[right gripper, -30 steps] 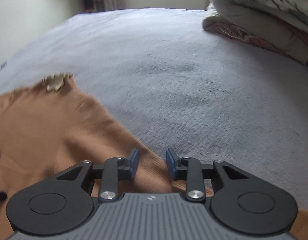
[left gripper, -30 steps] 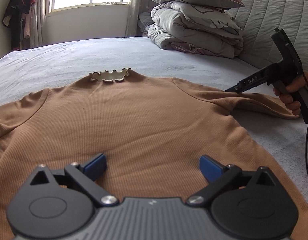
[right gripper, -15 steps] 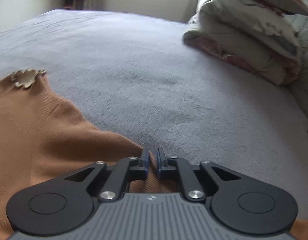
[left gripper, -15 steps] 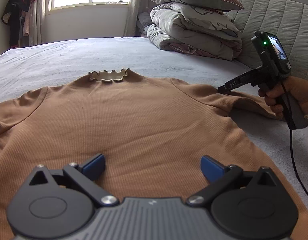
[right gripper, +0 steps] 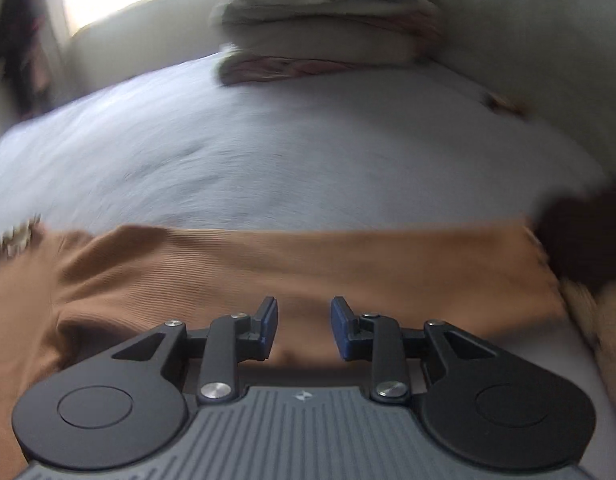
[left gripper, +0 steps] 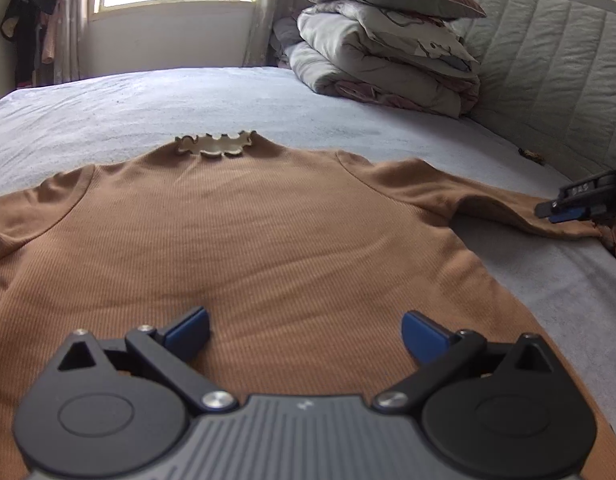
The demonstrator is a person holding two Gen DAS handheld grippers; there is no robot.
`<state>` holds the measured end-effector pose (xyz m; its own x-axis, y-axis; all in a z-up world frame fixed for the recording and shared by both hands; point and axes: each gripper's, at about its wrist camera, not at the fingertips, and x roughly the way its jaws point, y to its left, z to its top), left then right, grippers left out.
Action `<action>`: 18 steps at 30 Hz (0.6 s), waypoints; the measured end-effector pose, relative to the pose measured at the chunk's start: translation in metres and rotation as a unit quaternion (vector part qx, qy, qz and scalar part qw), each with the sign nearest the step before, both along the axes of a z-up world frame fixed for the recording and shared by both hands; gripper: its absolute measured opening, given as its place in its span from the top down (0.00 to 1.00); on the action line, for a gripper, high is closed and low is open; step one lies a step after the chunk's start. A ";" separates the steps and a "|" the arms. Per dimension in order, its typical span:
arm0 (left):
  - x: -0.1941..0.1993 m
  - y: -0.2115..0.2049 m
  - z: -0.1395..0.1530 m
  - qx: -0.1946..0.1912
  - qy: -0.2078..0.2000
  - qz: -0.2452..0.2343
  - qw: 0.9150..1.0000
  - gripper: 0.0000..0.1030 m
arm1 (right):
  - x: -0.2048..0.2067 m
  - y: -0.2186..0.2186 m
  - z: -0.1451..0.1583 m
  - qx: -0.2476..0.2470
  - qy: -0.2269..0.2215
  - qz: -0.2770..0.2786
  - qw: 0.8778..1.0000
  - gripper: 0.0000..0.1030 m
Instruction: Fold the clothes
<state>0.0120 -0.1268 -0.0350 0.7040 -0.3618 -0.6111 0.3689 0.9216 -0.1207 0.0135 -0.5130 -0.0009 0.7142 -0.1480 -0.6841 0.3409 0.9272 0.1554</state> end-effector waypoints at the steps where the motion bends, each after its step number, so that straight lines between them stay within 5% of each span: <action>1: -0.006 -0.001 0.001 0.013 0.002 -0.010 1.000 0.00 | -0.010 -0.010 0.001 0.017 -0.004 -0.018 1.000 0.67; 5: -0.034 -0.001 0.010 0.064 0.021 -0.055 0.996 0.00 | -0.039 -0.043 -0.002 0.070 -0.016 -0.078 0.994 0.66; 12: -0.056 0.055 0.037 -0.036 0.111 0.009 0.993 0.00 | -0.054 -0.057 -0.015 0.108 -0.036 -0.125 0.986 0.64; 18: -0.058 0.092 0.032 -0.030 0.073 0.069 0.994 0.00 | -0.054 -0.056 -0.026 0.117 -0.076 -0.162 0.977 0.61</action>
